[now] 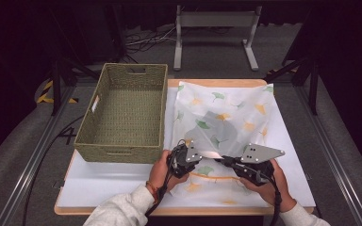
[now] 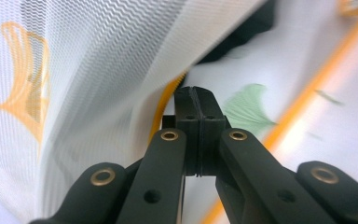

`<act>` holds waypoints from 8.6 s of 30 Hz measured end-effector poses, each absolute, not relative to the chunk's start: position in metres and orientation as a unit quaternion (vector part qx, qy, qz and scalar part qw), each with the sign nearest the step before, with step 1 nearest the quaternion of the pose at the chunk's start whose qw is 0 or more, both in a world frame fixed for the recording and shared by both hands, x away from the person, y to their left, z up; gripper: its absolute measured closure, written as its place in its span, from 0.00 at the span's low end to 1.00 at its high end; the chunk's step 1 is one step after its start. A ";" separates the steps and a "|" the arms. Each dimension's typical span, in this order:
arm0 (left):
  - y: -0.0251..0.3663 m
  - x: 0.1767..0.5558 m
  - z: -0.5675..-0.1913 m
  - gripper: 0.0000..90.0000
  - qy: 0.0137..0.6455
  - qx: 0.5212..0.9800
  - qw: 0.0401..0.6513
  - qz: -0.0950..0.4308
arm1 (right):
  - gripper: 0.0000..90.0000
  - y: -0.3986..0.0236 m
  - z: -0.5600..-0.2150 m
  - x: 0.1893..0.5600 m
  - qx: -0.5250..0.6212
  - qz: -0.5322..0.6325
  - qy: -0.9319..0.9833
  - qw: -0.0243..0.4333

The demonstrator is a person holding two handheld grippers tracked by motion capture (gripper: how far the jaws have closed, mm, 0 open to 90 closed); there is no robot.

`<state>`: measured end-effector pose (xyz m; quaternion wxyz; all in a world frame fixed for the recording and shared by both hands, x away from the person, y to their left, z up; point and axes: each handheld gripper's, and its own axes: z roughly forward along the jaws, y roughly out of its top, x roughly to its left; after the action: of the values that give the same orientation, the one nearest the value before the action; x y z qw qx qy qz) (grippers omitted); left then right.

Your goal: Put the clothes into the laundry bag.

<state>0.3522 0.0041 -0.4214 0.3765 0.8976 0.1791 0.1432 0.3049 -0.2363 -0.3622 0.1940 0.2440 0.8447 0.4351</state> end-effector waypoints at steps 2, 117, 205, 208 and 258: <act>0.005 0.348 -0.419 1.00 0.169 0.897 0.384 0.136 | 0.99 -0.235 -0.361 0.305 0.241 0.438 0.844 0.193; 0.094 0.312 -0.409 0.97 0.198 0.877 0.399 0.180 | 0.98 -0.235 -0.358 0.304 0.232 0.412 0.866 0.162; 0.246 0.302 -0.437 0.74 0.332 0.808 0.442 0.204 | 0.97 -0.261 -0.423 0.330 0.271 0.278 0.916 0.098; 0.247 0.302 -0.437 0.73 0.334 0.807 0.442 0.205 | 0.96 -0.263 -0.425 0.329 0.275 0.276 0.916 0.097; 0.250 0.304 -0.439 0.48 0.367 0.788 0.447 0.211 | 0.54 -0.292 -0.378 0.293 0.266 0.352 0.863 0.246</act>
<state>0.3037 0.2503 -0.4392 0.4468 0.7880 0.3672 0.2113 0.2933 -0.2920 -0.3784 0.2462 0.2663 0.8629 0.3520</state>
